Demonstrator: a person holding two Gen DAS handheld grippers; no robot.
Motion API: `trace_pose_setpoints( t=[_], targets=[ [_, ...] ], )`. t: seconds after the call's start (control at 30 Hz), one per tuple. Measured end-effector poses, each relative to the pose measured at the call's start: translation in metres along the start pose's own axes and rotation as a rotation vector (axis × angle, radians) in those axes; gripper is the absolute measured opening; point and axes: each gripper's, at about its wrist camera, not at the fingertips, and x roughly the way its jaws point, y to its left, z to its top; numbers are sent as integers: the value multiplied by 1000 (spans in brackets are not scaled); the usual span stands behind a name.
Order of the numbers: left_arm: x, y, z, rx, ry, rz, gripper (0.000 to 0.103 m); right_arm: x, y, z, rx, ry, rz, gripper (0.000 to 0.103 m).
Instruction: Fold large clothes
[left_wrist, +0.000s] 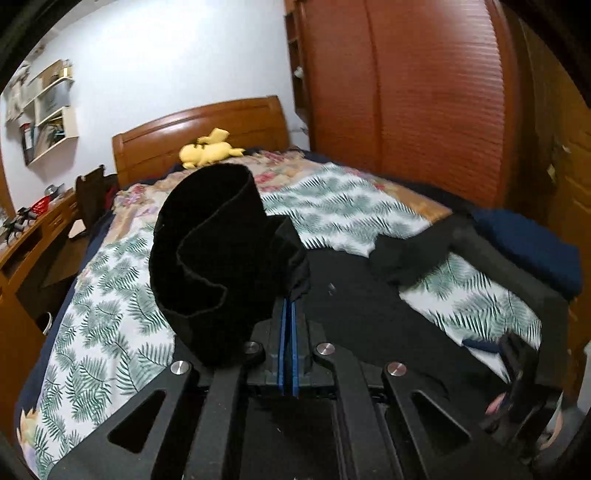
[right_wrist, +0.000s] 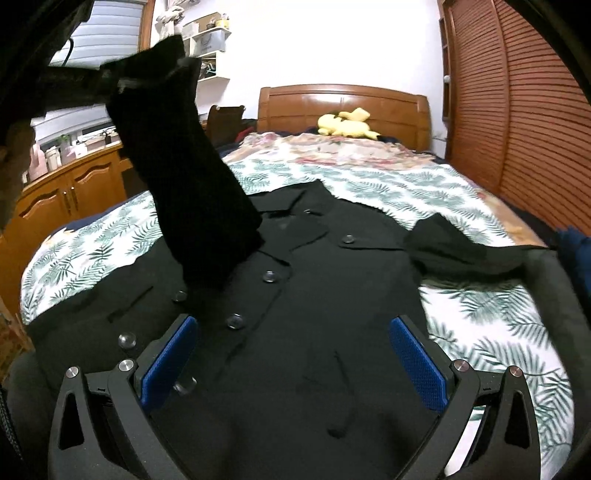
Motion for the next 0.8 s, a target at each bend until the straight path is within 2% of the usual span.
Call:
trace_pose_setpoints(
  t=[0.3, 0.4, 0.47, 0.53, 0.67, 0.8],
  targets=[
    [-3, -25, -28, -9, 36, -23, 4, -7, -1, 10, 37, -18, 0, 103],
    [-14, -34, -34, -3, 25, -22, 21, -9, -5, 11, 49, -28, -5, 103],
    [-27, -38, -38, -2, -1, -36, 52, -9, -9, 11, 63, -37, -7, 103],
    [-40, -39, -40, -12, -29, -48, 68, -9, -12, 12, 74, -43, -10, 103],
    [-75, -39, -46, -40, -110, -37, 77, -13, -14, 11, 95, -55, -7, 103],
    [-96, -27, -57, -78, -135, 3, 77, -10, -5, 14, 91, -56, 27, 103]
  ],
)
